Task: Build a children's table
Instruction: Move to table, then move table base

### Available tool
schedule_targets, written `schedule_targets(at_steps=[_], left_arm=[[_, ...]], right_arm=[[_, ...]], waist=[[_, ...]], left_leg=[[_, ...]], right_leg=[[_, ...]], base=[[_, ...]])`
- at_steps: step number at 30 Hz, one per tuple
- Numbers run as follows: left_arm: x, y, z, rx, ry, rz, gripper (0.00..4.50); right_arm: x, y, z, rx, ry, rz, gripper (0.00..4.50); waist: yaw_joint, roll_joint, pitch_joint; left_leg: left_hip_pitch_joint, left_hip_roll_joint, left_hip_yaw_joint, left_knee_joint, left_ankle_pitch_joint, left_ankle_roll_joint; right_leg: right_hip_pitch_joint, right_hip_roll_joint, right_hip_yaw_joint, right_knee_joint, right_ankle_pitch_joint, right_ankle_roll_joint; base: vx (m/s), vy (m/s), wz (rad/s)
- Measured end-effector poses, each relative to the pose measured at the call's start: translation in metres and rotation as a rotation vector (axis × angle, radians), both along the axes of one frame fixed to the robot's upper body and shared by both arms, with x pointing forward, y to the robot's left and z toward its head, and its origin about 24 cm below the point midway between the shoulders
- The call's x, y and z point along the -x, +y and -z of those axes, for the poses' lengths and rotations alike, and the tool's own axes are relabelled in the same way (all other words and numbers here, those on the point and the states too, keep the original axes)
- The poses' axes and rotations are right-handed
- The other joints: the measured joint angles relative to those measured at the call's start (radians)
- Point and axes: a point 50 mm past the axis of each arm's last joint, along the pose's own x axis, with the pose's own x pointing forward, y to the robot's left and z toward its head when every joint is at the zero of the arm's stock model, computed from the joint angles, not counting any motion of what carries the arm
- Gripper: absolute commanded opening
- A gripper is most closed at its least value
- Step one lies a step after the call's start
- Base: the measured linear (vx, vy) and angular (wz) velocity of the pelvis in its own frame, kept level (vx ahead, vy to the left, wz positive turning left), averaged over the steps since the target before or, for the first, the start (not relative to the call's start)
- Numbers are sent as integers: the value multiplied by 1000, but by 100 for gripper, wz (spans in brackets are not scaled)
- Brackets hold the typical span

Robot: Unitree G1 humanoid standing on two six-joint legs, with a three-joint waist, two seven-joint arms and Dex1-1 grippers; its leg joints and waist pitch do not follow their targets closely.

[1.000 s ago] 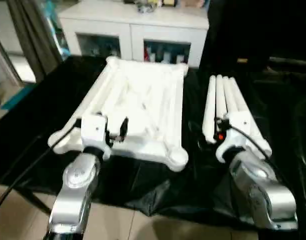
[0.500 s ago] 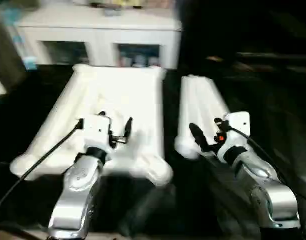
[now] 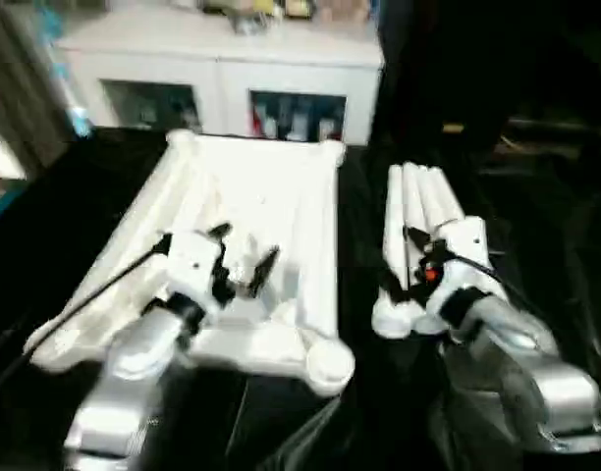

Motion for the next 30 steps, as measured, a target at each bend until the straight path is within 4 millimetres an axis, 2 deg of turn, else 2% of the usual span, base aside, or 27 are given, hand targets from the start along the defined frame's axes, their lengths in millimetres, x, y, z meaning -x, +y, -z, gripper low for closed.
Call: schedule_targets(at_steps=[3, 9, 11, 17, 19, 21, 23, 24, 25, 26, 27, 28, 29, 30], left_arm=[[7, -1, 3, -93, 70, 210, 442], [27, -7, 17, -285, 240, 626, 442], [25, -2, 22, -346, 273, 684, 425], [8, 2, 22, -431, 266, 706, 382], [2, 1, 22, -447, 274, 731, 368], [-1, 3, 23, -464, 293, 748, 359], [-5, 5, 26, -494, 318, 767, 329], [-7, 6, 26, -515, 325, 777, 329], [-10, 7, 27, -540, 337, 784, 324], [-13, 7, 26, -556, 333, 785, 318], [-15, 8, 26, -565, 329, 780, 308], [-15, 9, 31, -565, 340, 769, 295], [-17, 8, 33, -563, 342, 766, 284], [-21, 9, 36, -565, 353, 757, 284]], right_arm=[[3, -3, 0, 46, 16, -97, 450], [16, -9, 6, 145, 89, -343, 450], [22, -13, 10, 182, 126, -401, 450], [28, -14, 12, 211, 163, -496, 450], [31, -14, 14, 226, 183, -531, 450], [32, -14, 15, 231, 188, -545, 450], [33, -13, 16, 231, 195, -563, 450], [33, -13, 16, 232, 196, -566, 450], [34, -14, 16, 234, 203, -570, 450], [35, -15, 17, 235, 208, -576, 450], [33, -15, 14, 243, 199, -580, 450], [33, -15, 13, 250, 196, -582, 450], [33, -16, 13, 252, 197, -582, 450], [32, -15, 13, 252, 196, -584, 450]], waist=[[5, 2, 1], [1, 4, 4], [-4, 5, 6], [-26, 2, 8], [-34, 3, 11], [-43, 9, 15], [-49, 19, 25], [-49, 21, 31], [-40, 20, 36], [-19, 4, 31], [-3, -26, 21], [25, -20, 21], [41, -8, 15], [47, 7, 8]], left_leg=[[0, 5, 3, 0, 0, 0], [-1, 7, 3, -4, 0, 0], [-1, 7, 3, -7, 0, 0], [-3, 7, 2, -12, 0, 0], [-4, 8, 0, -12, 0, 0], [-5, 13, -2, -13, 0, 0], [-3, 21, -7, -17, 0, 0], [-5, 26, -4, -24, 0, 0], [-2, 29, 7, -34, 0, -1], [1, 28, 33, -37, 1, -1], [5, 26, 49, -36, 2, -3], [-4, 23, 30, -1, -2, 0], [-4, 19, -2, 21, 0, -2], [6, 15, -15, 12, 4, -8]], right_leg=[[0, 0, -3, 0, 0, 0], [-4, 0, -7, -5, 0, 0], [-4, 0, -8, -11, 0, 0], [-3, 0, -14, -30, -2, -2], [-1, -3, -23, -36, -3, -4], [4, -4, -38, -50, -5, -7], [15, -4, -63, -62, -12, -16], [20, -2, -69, -56, -24, -25], [19, -8, -74, 19, -74, -51], [35, -10, -52, 68, -104, -54], [33, -9, -20, 85, -95, -16], [15, -4, -20, 84, -94, -16], [13, 6, -20, 83, -95, -16], [11, 12, -25, 84, -93, -18]], base=[[-70, -15, 2], [-27, -5, -2], [0, 0, 0], [0, 0, 0], [0, 0, 0], [0, 0, 0], [0, 0, 0], [-90, -16, -2], [-80, -57, 15], [-80, -57, 15], [30, -132, 11], [-3, -139, -4], [-3, -139, -4], [10, -58, 1]])
